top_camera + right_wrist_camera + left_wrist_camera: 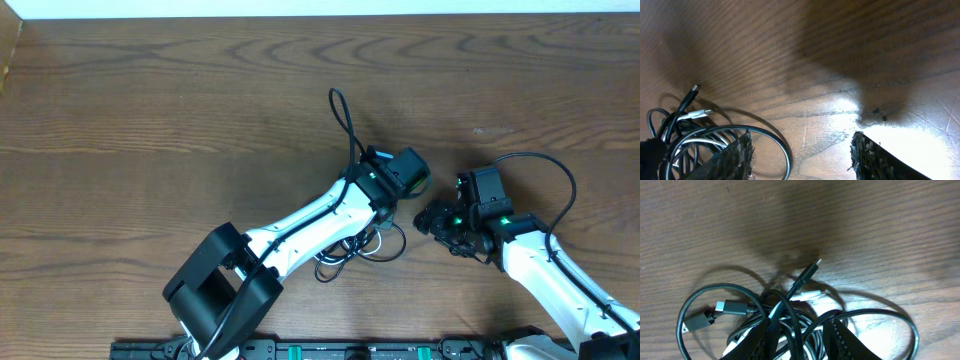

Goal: Untangle cables

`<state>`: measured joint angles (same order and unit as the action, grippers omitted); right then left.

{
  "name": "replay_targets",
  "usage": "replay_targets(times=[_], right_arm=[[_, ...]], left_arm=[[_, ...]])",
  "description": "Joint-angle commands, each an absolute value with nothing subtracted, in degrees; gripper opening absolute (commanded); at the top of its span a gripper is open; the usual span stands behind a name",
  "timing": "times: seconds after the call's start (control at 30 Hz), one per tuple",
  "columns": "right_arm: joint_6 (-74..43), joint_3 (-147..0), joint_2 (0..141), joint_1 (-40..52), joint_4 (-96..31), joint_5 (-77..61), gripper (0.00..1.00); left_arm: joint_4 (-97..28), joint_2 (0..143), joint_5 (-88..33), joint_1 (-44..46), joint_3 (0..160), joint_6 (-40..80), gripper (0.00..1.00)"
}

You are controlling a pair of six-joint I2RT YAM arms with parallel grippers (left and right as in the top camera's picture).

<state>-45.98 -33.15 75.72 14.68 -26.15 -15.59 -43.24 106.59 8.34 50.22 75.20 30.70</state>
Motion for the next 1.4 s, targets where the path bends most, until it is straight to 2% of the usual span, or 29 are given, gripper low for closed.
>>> replay_targets(times=[0.0, 0.27, 0.3, 0.37, 0.83, 0.93, 0.97, 1.23, 1.37], right_arm=[[-45.1, -32.9, 75.7, 14.3, -26.3, -14.9, 0.6], [-45.1, -32.9, 75.7, 14.3, -26.3, -14.9, 0.6], [-45.1, -32.9, 75.7, 14.3, -26.3, -14.9, 0.59], [-45.1, -32.9, 75.7, 14.3, -26.4, -14.9, 0.6], [-45.1, -32.9, 75.7, 14.3, -26.4, -14.9, 0.59], [-45.1, -32.9, 75.7, 14.3, -26.4, -14.9, 0.56], [-45.1, -32.9, 75.7, 14.3, -26.4, -14.9, 0.55], [-45.1, -32.9, 75.6, 14.3, -21.9, -16.6, 0.4], [-41.1, -32.9, 75.6, 14.3, -13.8, -28.4, 0.4]], left_arm=[[-43.3, 107.2, 10.0, 50.3, 73.7, 31.2, 0.34], [-41.0, 107.2, 11.4, 50.3, 72.4, 31.2, 0.34], [-40.6, 107.2, 11.4, 50.3, 72.4, 31.2, 0.28], [-40.6, 107.2, 11.4, 50.3, 72.4, 31.2, 0.24], [-41.3, 107.2, 11.4, 50.3, 71.5, 31.2, 0.21], [-41.3, 107.1, 10.9, 50.3, 71.5, 31.2, 0.09], [-41.3, 107.0, 10.3, 50.3, 71.5, 31.2, 0.08], [-40.4, 102.0, 10.4, 50.0, 74.0, 31.2, 0.07], [-39.3, 96.7, 10.3, 49.8, 74.1, 29.0, 0.07]])
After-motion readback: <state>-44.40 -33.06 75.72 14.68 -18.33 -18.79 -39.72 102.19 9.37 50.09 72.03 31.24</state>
